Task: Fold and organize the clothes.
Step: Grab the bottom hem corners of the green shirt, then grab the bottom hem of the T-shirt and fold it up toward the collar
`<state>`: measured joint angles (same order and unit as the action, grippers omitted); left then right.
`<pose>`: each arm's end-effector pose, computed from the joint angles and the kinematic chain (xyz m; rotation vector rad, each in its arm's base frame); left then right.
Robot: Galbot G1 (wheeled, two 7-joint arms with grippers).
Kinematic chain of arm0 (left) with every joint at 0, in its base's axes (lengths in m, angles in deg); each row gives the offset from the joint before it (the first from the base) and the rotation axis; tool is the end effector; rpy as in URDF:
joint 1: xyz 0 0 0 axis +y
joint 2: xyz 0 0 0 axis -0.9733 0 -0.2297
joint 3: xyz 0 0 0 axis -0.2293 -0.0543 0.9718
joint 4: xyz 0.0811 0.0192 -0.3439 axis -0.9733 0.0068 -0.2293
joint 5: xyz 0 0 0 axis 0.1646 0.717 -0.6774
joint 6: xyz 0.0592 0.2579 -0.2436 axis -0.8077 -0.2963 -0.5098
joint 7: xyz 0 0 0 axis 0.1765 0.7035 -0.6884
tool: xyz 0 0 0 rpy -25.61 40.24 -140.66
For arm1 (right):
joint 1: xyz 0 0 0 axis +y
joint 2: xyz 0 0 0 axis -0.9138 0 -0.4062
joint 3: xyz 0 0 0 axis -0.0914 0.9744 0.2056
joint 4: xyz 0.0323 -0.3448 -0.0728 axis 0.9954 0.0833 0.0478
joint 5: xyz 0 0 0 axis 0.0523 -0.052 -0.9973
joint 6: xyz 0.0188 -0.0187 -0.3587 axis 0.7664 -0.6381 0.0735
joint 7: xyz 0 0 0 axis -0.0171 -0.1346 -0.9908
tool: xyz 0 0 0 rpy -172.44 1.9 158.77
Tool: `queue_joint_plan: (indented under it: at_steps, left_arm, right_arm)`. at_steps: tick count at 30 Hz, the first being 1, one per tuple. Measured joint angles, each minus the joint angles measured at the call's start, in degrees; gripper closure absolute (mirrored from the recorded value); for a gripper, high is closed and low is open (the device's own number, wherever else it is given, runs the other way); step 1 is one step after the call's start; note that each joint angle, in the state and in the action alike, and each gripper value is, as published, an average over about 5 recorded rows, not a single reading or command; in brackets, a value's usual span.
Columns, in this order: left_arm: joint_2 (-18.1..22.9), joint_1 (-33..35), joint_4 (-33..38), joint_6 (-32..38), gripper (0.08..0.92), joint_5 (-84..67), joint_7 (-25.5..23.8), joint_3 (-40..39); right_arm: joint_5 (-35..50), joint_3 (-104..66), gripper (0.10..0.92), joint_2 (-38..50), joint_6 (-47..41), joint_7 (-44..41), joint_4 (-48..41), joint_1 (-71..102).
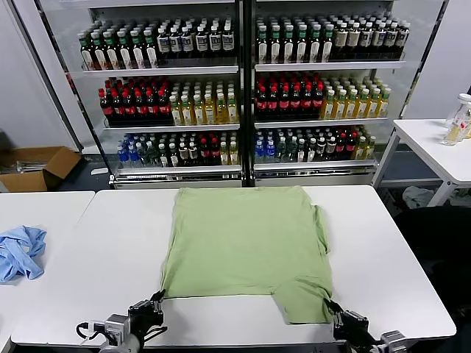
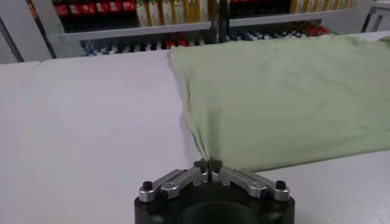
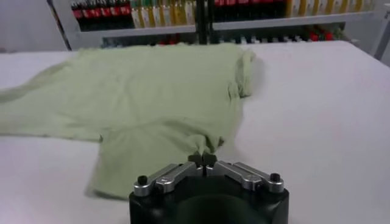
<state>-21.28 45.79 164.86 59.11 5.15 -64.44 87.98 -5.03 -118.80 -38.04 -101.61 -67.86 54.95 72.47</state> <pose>0.1742 0.0554 -0.2927 -0.1731 -2.5628 -0.1103 0.1257 -0.1040 -0.2547 0.3776 -2.5821 -0.0566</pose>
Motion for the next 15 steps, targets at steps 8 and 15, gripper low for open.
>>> queue_joint_plan:
  at_steps: [8, 15]
  left_arm:
    - [-2.99, 6.41, 5.91, -1.5, 0.915, -0.07, 1.27, 1.96]
    - [-5.33, 14.3, 11.33, -2.4, 0.915, -0.32, 3.2, 3.9]
  right_arm:
    - [-0.65, -4.65, 0.92, -0.57, -1.29, -2.85, 4.44, 8.18]
    - [-0.14, -7.59, 0.92, -0.11, -1.91, -3.74, 8.48, 12.06]
